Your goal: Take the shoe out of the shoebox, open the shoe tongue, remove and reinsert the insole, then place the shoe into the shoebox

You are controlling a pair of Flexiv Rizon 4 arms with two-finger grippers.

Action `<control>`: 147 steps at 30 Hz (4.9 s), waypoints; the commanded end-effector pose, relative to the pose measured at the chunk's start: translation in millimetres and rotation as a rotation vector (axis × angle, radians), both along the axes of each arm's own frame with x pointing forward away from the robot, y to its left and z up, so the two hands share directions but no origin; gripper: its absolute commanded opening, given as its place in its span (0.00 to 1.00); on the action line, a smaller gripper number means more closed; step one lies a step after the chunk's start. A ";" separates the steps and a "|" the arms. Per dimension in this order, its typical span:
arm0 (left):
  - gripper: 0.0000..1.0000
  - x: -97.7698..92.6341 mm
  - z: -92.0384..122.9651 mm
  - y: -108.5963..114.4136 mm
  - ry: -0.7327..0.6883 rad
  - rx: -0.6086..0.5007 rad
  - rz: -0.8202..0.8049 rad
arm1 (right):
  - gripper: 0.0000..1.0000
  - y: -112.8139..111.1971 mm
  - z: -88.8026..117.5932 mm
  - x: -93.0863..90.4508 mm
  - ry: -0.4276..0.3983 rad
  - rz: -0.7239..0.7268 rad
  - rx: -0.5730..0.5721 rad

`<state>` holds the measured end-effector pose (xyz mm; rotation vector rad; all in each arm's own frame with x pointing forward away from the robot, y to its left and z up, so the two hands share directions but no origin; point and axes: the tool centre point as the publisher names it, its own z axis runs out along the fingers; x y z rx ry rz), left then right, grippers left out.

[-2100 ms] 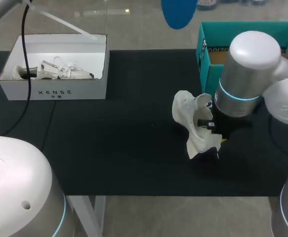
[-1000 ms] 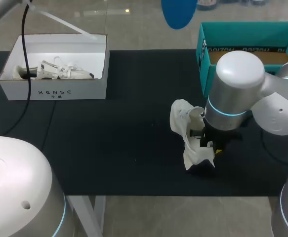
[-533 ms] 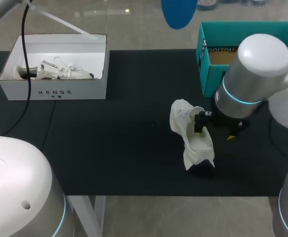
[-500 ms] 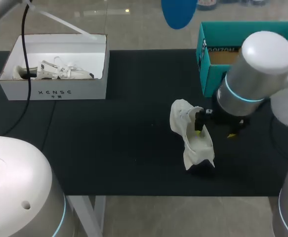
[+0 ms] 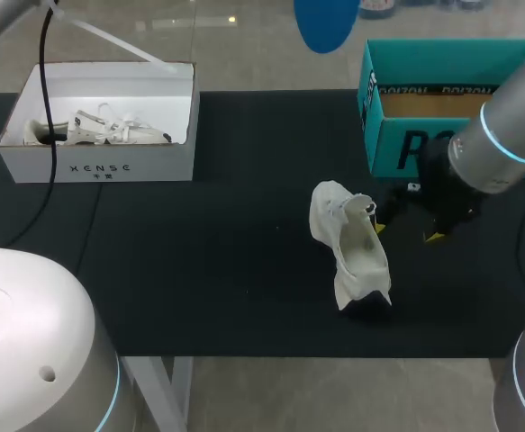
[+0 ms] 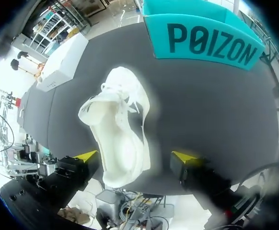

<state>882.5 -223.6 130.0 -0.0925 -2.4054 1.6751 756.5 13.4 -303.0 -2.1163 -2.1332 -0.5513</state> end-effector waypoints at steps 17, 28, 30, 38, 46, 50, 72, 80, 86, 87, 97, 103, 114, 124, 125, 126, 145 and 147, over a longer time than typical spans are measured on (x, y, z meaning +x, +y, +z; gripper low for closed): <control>0.00 -1.0 -0.7 0.7 -0.001 0.000 0.002 | 1.00 10.0 48.8 -12.0 0.302 0.120 0.593; 0.00 -1.0 -0.7 0.7 -0.001 0.000 0.002 | 1.00 12.4 87.7 -3.3 0.384 0.136 0.796; 0.00 -1.0 -0.7 0.7 -0.001 0.000 0.002 | 1.00 13.9 97.6 -2.1 0.382 0.119 0.820; 0.00 -1.0 -0.7 0.7 -0.001 0.000 0.002 | 1.00 25.1 135.3 -0.1 0.370 0.118 0.880; 0.00 -1.0 -0.7 0.7 -0.001 0.000 0.002 | 1.00 34.6 162.8 12.5 0.393 0.122 0.979; 0.00 -1.0 -0.7 0.7 -0.001 0.000 0.002 | 1.00 43.8 174.8 13.6 0.368 0.167 1.043; 0.00 -1.0 -0.7 0.7 -0.001 0.000 0.002 | 1.00 78.7 209.5 25.4 0.259 0.210 1.135; 0.00 -1.0 -0.7 0.7 -0.001 0.000 0.002 | 1.00 78.7 209.5 25.4 0.259 0.210 1.135; 0.00 -1.0 -0.7 0.7 -0.001 0.000 0.002 | 1.00 78.7 209.5 25.4 0.259 0.210 1.135; 0.00 -1.0 -0.7 0.7 -0.001 0.000 0.002 | 1.00 78.7 209.5 25.4 0.259 0.210 1.135; 0.00 -1.0 -0.7 0.7 -0.001 0.000 0.002 | 1.00 78.7 209.5 25.4 0.259 0.210 1.135; 0.00 -1.0 -0.7 0.7 -0.001 0.000 0.002 | 1.00 78.7 209.5 25.4 0.259 0.210 1.135; 0.00 -1.0 -0.7 0.7 -0.001 0.000 0.002 | 1.00 78.7 209.5 25.4 0.259 0.210 1.135; 0.00 -8.5 3.6 -0.6 -0.070 -0.048 0.013 | 1.00 78.7 209.5 25.4 0.259 0.210 1.135; 0.00 -12.9 5.9 0.1 -0.151 -0.059 0.029 | 1.00 78.7 209.5 25.4 0.259 0.210 1.135; 0.00 -16.6 5.2 0.5 -0.244 -0.055 0.031 | 1.00 78.7 209.5 25.4 0.259 0.210 1.135; 0.00 -75.7 -72.1 33.9 -0.524 -0.203 -0.138 | 1.00 78.7 209.5 25.4 0.259 0.210 1.135; 0.00 -78.9 -81.7 35.9 -0.515 -0.207 -0.141 | 1.00 78.7 209.5 25.4 0.259 0.210 1.135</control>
